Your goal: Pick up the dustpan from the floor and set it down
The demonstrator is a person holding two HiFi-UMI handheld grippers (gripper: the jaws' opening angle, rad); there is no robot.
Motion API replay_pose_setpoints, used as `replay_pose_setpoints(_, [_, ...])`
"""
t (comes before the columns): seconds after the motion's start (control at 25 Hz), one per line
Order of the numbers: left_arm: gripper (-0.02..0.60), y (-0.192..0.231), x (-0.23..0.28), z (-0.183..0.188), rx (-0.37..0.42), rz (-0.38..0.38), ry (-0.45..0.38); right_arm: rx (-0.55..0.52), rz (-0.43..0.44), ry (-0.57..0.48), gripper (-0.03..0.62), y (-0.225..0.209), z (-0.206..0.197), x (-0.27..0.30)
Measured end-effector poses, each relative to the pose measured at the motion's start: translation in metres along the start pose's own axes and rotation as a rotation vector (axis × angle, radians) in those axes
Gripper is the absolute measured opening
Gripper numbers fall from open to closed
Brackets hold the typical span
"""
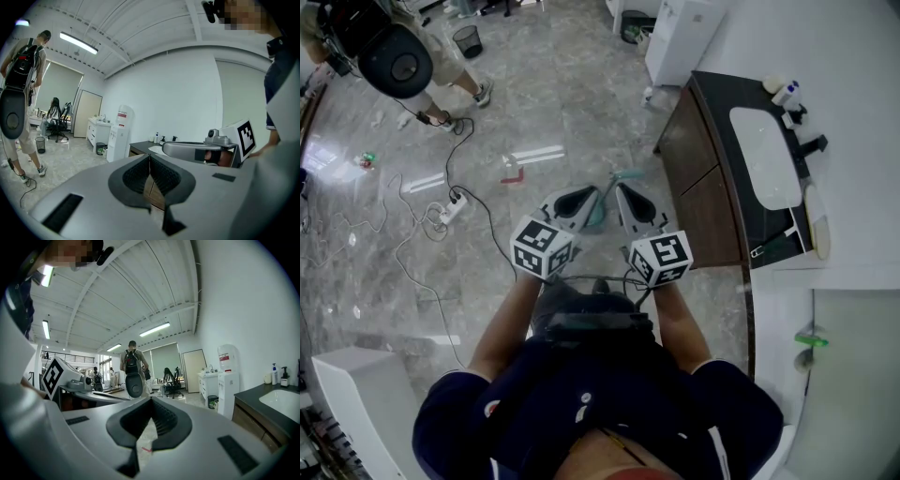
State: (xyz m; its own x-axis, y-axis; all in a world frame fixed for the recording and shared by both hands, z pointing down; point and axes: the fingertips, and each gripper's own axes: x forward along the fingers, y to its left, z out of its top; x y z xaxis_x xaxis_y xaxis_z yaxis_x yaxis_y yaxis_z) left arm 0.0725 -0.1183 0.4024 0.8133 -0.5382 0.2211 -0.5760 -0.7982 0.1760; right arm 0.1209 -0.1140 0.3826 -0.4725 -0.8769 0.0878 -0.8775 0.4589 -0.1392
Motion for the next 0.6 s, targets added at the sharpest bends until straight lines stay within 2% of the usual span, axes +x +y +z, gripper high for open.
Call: replay_pose_setpoints(0.6, [0.012, 0.0008, 0.0039, -0.0022, -0.006, -0.001, 0.001, -0.005, -0.004, -0.001, 0.006, -0.0036, -0.0018, 0.0020])
